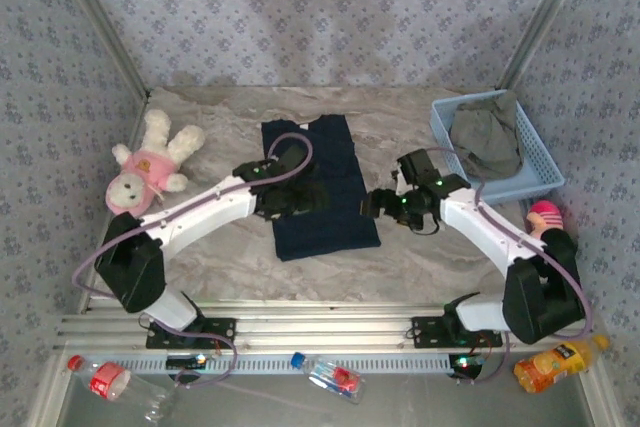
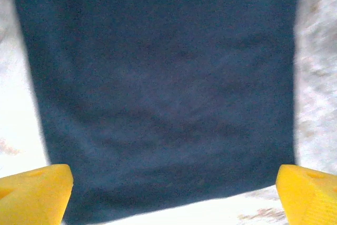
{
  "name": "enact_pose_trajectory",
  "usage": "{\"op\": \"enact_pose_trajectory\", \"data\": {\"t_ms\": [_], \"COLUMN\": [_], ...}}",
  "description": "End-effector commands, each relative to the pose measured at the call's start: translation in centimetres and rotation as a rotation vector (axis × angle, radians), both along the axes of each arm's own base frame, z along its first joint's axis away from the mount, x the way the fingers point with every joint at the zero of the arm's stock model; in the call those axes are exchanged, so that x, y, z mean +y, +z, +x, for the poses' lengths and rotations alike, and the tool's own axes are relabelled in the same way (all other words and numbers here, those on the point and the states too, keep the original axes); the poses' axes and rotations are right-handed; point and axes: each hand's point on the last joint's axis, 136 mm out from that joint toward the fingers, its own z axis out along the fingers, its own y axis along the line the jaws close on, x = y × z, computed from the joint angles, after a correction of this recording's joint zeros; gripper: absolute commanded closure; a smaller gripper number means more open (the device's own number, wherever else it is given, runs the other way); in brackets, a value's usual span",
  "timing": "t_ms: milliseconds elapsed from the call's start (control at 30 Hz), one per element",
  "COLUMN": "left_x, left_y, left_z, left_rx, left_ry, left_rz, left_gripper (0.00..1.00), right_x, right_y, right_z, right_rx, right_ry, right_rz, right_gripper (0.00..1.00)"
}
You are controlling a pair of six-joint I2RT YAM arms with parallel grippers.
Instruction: Fold and stack the mixed laundry pile
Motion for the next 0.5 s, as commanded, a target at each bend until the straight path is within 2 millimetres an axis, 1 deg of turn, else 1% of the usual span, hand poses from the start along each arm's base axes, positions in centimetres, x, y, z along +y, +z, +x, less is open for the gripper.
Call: {"op": "enact_pose_trajectory", "data": {"t_ms": [0,33,100,167,267,333,400,467], "left_x": [-2.2,-3.5,-5.1,-7.0,-9.4,-10.8,-11.9,-12.6], "left_y": [0.1,0.5,0.8,0.2,-1.2,-2.3,-3.8,-5.2], "left_z": [2.2,2.9,3.9,4.6,5.1,5.2,5.2,5.2], "left_rx": [-0.068,-0.103,-0.134,-0.127,-0.097,-0.078,-0.046,-0.012], "left_ry": [-0.052,-0.074,-0.098,-0.142,-0.233,-0.29,-0.325,-0.346], "left_rz": [0.027,0.007,-0.011,-0.024,-0.025,-0.02,-0.013,-0.012], "left_gripper": [0.0,0.0,0.0,0.0,0.02,0.1,0.24,0.4], "right_x": [-2.5,-3.3,-4.6,-5.3,-6.3,-6.7,-6.7,-6.3], "right_y": [2.1,2.5,3.2,3.6,2.9,1.6,0.0,-1.3], "right_z": [0.7,0.8,0.7,0.2,-1.1,-2.5,-3.5,-4.2], "right_rx": [-0.071,-0.09,-0.109,-0.106,-0.069,-0.033,-0.003,0.018], "right_ry": [-0.095,-0.14,-0.197,-0.219,-0.247,-0.224,-0.225,-0.241], "right_rz": [-0.017,-0.009,0.021,0.095,0.138,0.105,0.108,0.133], "right_gripper": [0.0,0.0,0.0,0.0,0.0,0.0,0.0,0.05]}}
